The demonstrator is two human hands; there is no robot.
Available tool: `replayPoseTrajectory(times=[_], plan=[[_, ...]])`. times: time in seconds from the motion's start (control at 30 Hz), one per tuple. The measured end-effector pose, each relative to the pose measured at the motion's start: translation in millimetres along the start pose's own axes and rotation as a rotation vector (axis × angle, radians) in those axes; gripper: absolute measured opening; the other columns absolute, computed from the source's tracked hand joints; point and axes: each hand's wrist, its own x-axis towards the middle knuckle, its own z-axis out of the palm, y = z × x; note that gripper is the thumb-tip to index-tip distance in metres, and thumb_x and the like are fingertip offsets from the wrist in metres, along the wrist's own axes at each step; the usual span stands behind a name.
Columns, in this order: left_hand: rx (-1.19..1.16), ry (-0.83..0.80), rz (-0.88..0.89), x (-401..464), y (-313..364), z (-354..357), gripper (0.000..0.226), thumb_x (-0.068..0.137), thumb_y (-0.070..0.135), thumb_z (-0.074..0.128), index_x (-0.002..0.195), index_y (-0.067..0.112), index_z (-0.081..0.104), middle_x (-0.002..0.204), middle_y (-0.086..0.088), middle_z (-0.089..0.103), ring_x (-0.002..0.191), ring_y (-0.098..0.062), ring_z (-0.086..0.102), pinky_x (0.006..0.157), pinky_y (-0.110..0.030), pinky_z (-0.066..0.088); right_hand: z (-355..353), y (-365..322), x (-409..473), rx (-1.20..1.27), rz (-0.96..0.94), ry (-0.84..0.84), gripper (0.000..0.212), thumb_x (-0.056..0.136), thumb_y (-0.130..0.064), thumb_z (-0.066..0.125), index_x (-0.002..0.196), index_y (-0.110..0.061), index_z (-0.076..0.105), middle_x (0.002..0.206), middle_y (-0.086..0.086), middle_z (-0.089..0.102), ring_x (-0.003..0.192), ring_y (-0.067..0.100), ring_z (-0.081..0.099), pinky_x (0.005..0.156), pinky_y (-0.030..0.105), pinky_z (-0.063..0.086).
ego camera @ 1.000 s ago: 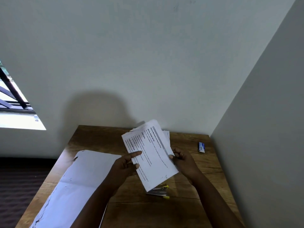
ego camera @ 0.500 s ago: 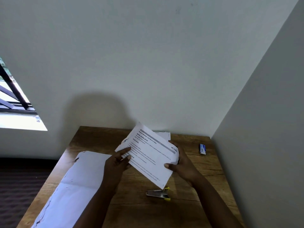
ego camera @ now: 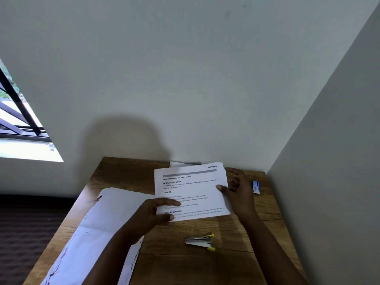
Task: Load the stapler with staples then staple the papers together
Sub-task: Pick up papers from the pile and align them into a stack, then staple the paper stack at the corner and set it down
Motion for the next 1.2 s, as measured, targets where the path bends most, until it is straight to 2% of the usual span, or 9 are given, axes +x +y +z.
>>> replayPoseTrajectory(times=[0.2, 0.3, 0.37, 0.47, 0.63, 0.73, 0.83, 1.03, 1.2], plan=[[-0.149, 0.105, 0.057, 0.7, 2.7, 3.0, 0.044, 0.089, -0.004, 0.06, 0.116, 0.03, 0.069, 0.134, 0.001, 0.054, 0.114, -0.02, 0.062, 0.08, -0.034, 0.06, -3.3, 9.7, -11.6, 0.048, 0.181, -0.079, 0.041, 0.067, -0.033, 0.084, 0.095, -0.039, 0.055, 0.095, -0.004, 0.068, 0.082, 0.008, 0.068, 0.058, 0.019, 0.053], [-0.229, 0.107, 0.055, 1.5, 4.6, 2.2, 0.049, 0.093, -0.007, 0.052, 0.114, 0.032, 0.071, 0.136, 0.004, 0.052, 0.114, -0.02, 0.061, 0.078, -0.033, 0.06, -10.9, 29.0, -21.9, -0.276, 0.242, -0.567, 0.078, 0.064, -0.019, 0.087, 0.128, -0.035, 0.045, 0.124, -0.002, 0.056, 0.097, 0.01, 0.063, 0.069, 0.021, 0.055], [-0.272, 0.101, 0.054, 3.2, 5.2, 1.7, 0.051, 0.094, -0.009, 0.047, 0.114, 0.032, 0.071, 0.136, 0.004, 0.051, 0.115, -0.019, 0.061, 0.079, -0.033, 0.06, -7.7, 45.3, -29.7, -0.665, 0.158, -0.895, 0.096, 0.062, -0.018, 0.086, 0.14, -0.035, 0.033, 0.141, -0.005, 0.037, 0.116, 0.014, 0.05, 0.09, 0.027, 0.052], [-0.345, 0.109, 0.03, 6.5, 4.7, 1.5, 0.056, 0.094, -0.014, 0.04, 0.113, 0.028, 0.072, 0.137, 0.003, 0.05, 0.118, -0.021, 0.06, 0.079, -0.036, 0.06, 4.3, 63.6, -43.0, -0.915, 0.035, -0.981, 0.077, 0.067, -0.025, 0.081, 0.134, -0.032, 0.042, 0.143, -0.002, 0.034, 0.129, 0.022, 0.039, 0.104, 0.034, 0.042], [-0.373, 0.115, 0.025, 7.9, 5.3, 1.6, 0.058, 0.094, -0.015, 0.038, 0.114, 0.027, 0.072, 0.137, 0.004, 0.049, 0.12, -0.023, 0.057, 0.078, -0.038, 0.06, 9.0, 68.9, -47.4, -0.948, -0.097, -0.952, 0.031, 0.078, -0.02, 0.067, 0.108, -0.019, 0.061, 0.124, 0.001, 0.053, 0.112, 0.018, 0.051, 0.086, 0.021, 0.037], [-0.384, 0.132, 0.024, 8.5, 6.3, 3.6, 0.058, 0.094, -0.015, 0.038, 0.114, 0.028, 0.072, 0.137, 0.004, 0.05, 0.121, -0.023, 0.057, 0.079, -0.038, 0.061, 4.6, 56.8, -39.9, -0.806, -0.048, -0.921, 0.031, 0.073, -0.028, 0.07, 0.102, -0.02, 0.067, 0.11, -0.005, 0.059, 0.1, 0.012, 0.057, 0.083, 0.025, 0.048], [-0.414, 0.133, 0.015, 10.3, 7.2, 5.7, 0.057, 0.094, -0.016, 0.038, 0.113, 0.026, 0.072, 0.139, 0.002, 0.05, 0.122, -0.024, 0.056, 0.08, -0.039, 0.061, 5.0, 39.7, -39.6, -0.359, 0.144, -0.786, 0.032, 0.063, -0.019, 0.079, 0.092, -0.023, 0.068, 0.097, -0.008, 0.065, 0.091, 0.009, 0.064, 0.079, 0.026, 0.055], [-0.539, 0.079, -0.007, 15.1, 9.9, 12.3, 0.055, 0.093, -0.017, 0.038, 0.117, 0.022, 0.07, 0.14, -0.004, 0.051, 0.126, -0.026, 0.055, 0.084, -0.04, 0.06, 22.6, 20.9, -49.5, 0.531, 0.509, -0.647, 0.042, 0.077, -0.001, 0.072, 0.118, -0.004, 0.064, 0.106, 0.013, 0.07, 0.096, 0.024, 0.069, 0.079, 0.038, 0.058], [-0.53, 0.079, -0.012, 19.9, 13.1, 24.8, 0.056, 0.094, -0.013, 0.039, 0.115, 0.027, 0.071, 0.14, 0.001, 0.052, 0.128, -0.02, 0.053, 0.096, -0.039, 0.055, 42.5, 6.9, -54.5, 0.629, 0.521, -0.683, 0.044, 0.084, -0.006, 0.066, 0.126, 0.0, 0.058, 0.115, 0.014, 0.066, 0.099, 0.022, 0.065, 0.077, 0.038, 0.058]])
